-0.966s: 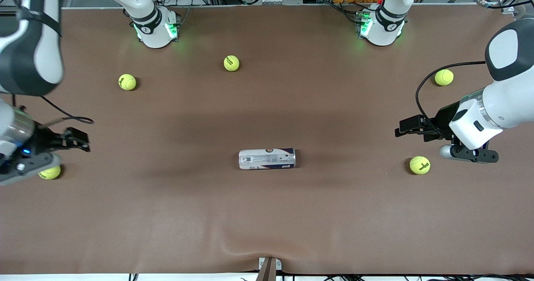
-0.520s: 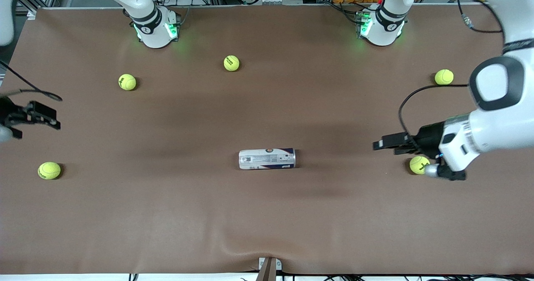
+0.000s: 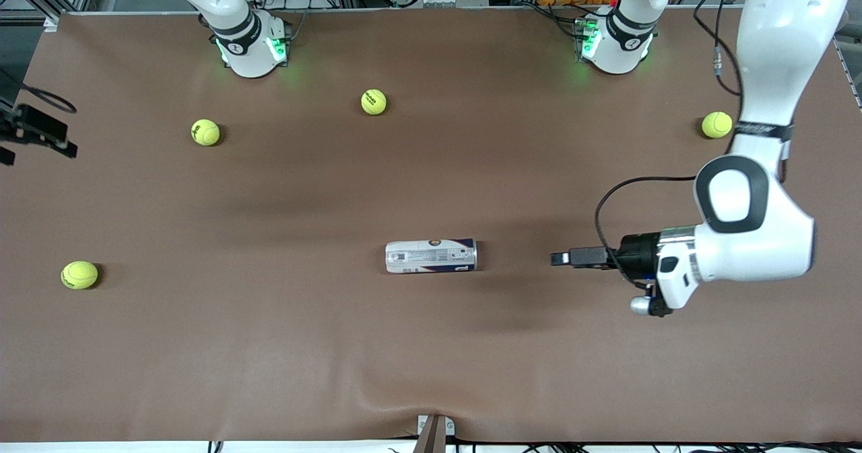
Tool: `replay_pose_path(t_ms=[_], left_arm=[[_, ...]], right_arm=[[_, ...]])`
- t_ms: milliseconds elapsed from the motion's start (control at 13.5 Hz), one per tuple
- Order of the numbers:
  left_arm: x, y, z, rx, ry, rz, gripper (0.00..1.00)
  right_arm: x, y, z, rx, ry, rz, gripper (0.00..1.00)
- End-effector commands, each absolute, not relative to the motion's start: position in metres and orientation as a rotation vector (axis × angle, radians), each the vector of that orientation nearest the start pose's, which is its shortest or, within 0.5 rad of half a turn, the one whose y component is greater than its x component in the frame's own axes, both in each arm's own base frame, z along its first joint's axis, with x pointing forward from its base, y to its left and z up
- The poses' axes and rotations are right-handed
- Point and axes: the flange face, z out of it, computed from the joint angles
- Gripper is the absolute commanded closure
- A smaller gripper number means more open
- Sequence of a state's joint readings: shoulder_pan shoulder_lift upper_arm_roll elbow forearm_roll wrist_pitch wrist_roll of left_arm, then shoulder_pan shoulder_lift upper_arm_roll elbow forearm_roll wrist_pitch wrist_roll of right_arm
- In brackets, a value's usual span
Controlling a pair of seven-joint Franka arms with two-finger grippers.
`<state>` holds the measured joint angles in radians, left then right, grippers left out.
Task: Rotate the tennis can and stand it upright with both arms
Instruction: 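Lower the left gripper to the can's open end and align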
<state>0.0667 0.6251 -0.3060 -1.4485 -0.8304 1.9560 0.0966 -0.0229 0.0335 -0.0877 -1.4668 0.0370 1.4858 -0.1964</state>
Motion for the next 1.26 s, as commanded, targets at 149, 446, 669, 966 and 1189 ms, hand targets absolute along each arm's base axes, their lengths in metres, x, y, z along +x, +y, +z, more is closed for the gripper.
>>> replay_pose_path(t_ms=[149, 446, 669, 966, 1189], left_arm=[[0.693, -0.205, 0.301, 2.115, 0.071, -0.187, 0.00], [0.677, -0.220, 0.253, 2.066, 0.094, -0.202, 0.00], [0.673, -0.224, 0.215, 2.045, 0.106, -0.209, 0.00], [0.661, -0.247, 0.176, 1.954, 0.148, -0.219, 0.06], [0.655, -0.259, 0.166, 1.943, 0.162, -0.232, 0.19]], right_arm=[[0.525, -0.055, 0.650, -3.121, 0.058, 0.127, 0.00], [0.520, -0.055, 0.651, -3.123, 0.062, 0.174, 0.00], [0.519, -0.053, 0.651, -3.121, 0.035, 0.193, 0.00], [0.516, -0.048, 0.655, -3.130, 0.021, 0.204, 0.00], [0.514, -0.036, 0.664, -3.139, 0.015, 0.162, 0.00]])
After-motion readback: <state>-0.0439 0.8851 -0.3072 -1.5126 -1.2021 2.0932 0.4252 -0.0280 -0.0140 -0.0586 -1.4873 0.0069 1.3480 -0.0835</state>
